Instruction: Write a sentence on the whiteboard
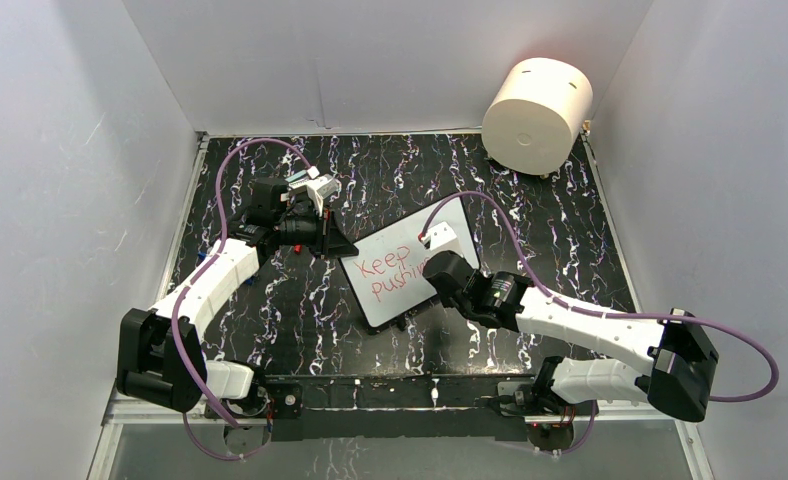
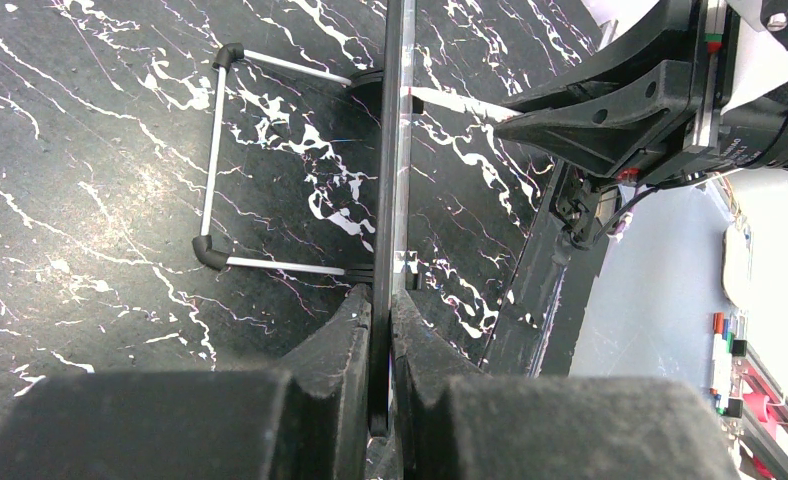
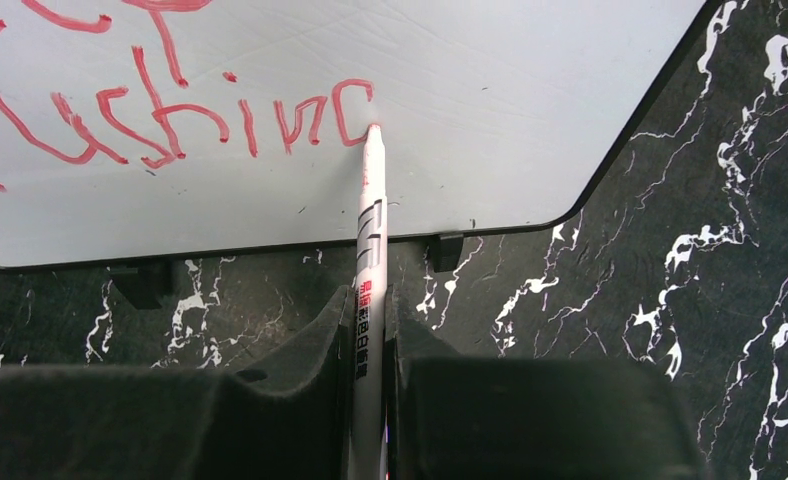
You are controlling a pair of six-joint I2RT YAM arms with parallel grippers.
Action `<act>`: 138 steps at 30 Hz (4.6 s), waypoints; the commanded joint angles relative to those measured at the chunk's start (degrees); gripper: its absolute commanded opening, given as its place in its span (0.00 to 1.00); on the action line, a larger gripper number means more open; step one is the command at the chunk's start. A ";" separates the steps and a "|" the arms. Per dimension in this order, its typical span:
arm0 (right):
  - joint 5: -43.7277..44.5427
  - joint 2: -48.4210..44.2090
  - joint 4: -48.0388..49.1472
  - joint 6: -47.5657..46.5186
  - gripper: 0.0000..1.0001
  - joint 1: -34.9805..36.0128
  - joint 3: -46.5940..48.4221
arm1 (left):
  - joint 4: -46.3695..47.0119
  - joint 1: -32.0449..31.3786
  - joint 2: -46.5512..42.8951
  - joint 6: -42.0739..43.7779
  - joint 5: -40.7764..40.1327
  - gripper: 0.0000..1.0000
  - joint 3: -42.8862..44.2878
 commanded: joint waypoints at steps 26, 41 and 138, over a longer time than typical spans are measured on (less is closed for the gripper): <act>-0.49 0.57 2.81 0.74 0.00 -0.91 2.51 | -4.55 -0.62 1.87 1.89 -5.70 0.00 -0.38; -3.26 0.60 -1.15 4.67 0.00 -0.90 -0.68 | -4.55 -0.68 1.88 1.87 -5.71 0.00 -0.37; -1.01 7.95 -0.39 12.70 0.00 12.82 7.95 | -3.28 -0.64 0.47 0.39 -8.32 0.00 -0.90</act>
